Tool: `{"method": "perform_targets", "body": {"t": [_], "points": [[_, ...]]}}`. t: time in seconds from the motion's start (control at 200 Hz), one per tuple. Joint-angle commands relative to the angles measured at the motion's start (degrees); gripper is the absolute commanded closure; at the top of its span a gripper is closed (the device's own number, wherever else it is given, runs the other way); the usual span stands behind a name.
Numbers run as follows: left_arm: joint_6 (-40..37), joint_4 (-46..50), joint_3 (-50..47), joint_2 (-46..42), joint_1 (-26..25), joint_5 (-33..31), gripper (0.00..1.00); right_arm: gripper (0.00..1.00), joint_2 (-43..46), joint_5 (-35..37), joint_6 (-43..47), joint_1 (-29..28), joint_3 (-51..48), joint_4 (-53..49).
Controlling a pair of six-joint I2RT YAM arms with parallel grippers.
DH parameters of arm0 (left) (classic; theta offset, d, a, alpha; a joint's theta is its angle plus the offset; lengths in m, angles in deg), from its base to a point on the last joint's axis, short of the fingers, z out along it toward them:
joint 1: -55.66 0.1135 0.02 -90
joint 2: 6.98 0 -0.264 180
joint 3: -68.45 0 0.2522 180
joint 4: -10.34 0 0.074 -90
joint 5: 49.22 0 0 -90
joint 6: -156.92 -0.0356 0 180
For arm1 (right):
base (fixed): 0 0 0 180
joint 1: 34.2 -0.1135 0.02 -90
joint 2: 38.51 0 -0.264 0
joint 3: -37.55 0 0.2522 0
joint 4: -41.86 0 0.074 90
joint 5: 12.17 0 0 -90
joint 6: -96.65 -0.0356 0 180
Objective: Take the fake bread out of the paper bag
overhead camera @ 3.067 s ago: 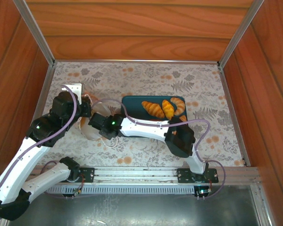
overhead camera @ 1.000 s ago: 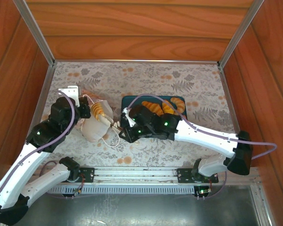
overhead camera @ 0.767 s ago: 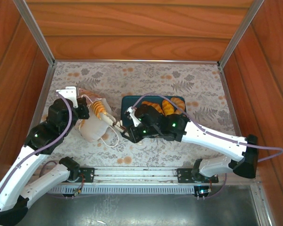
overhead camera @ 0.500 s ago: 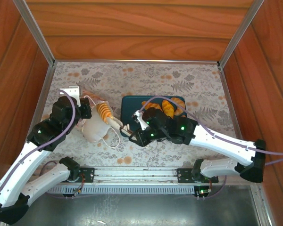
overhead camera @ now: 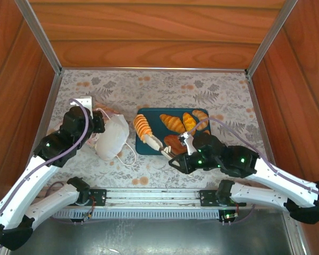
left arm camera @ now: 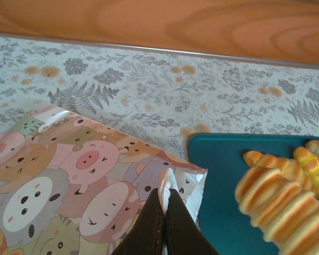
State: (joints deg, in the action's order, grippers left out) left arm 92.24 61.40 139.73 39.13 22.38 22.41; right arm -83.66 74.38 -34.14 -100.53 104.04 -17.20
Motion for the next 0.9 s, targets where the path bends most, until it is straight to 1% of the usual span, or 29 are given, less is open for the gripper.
{"method": "perform_targets", "body": {"t": [0.0, 0.135, 0.31, 0.395, 0.47, 0.56, 0.59, 0.635, 0.79, 0.9], "points": [[-0.1, 0.2, 2.1, 0.4, 0.2, -1.3, 1.0, 0.73, 2.9, 4.3, -2.7, 0.6, -1.7, -1.2], [-0.1, 0.2, 2.4, 0.4, 0.2, -1.2, 1.0, 0.72, 0.8, 6.2, -4.3, 2.2, -3.0, -1.1], [-0.4, 0.3, 2.4, -0.6, 0.2, -1.8, 1.0, 0.72, -4.3, -1.4, -4.7, 4.7, -6.5, 8.1], [-0.5, 0.3, 2.5, -0.9, 0.2, -1.7, 1.0, 0.71, -5.8, -3.4, -6.0, 5.8, -8.0, 11.8], [-0.4, 0.3, 2.7, -0.8, 0.2, -1.7, 1.0, 0.69, -6.3, -5.0, -8.4, 7.2, -10.5, 14.2], [-0.5, 0.4, 3.0, -0.4, 0.2, -1.4, 1.0, 0.67, -7.2, -7.2, -10.0, 8.9, -12.6, 13.5], [-0.5, 0.3, 3.0, -0.4, 0.2, -1.3, 1.0, 0.65, -7.5, -6.8, -10.4, 9.0, -13.0, 12.3], [-0.3, 0.3, 3.0, -0.3, 0.2, -1.2, 1.0, 0.64, -7.8, -6.2, -10.8, 9.3, -13.3, 10.7], [-0.3, 0.3, 3.0, -0.2, 0.2, -0.9, 1.0, 0.61, -8.4, -7.6, -9.8, 9.5, -12.9, 8.3], [-0.3, 0.3, 3.1, -0.2, 0.1, -1.0, 1.0, 0.59, -7.7, -6.8, -9.5, 9.6, -11.9, 6.3]]}}
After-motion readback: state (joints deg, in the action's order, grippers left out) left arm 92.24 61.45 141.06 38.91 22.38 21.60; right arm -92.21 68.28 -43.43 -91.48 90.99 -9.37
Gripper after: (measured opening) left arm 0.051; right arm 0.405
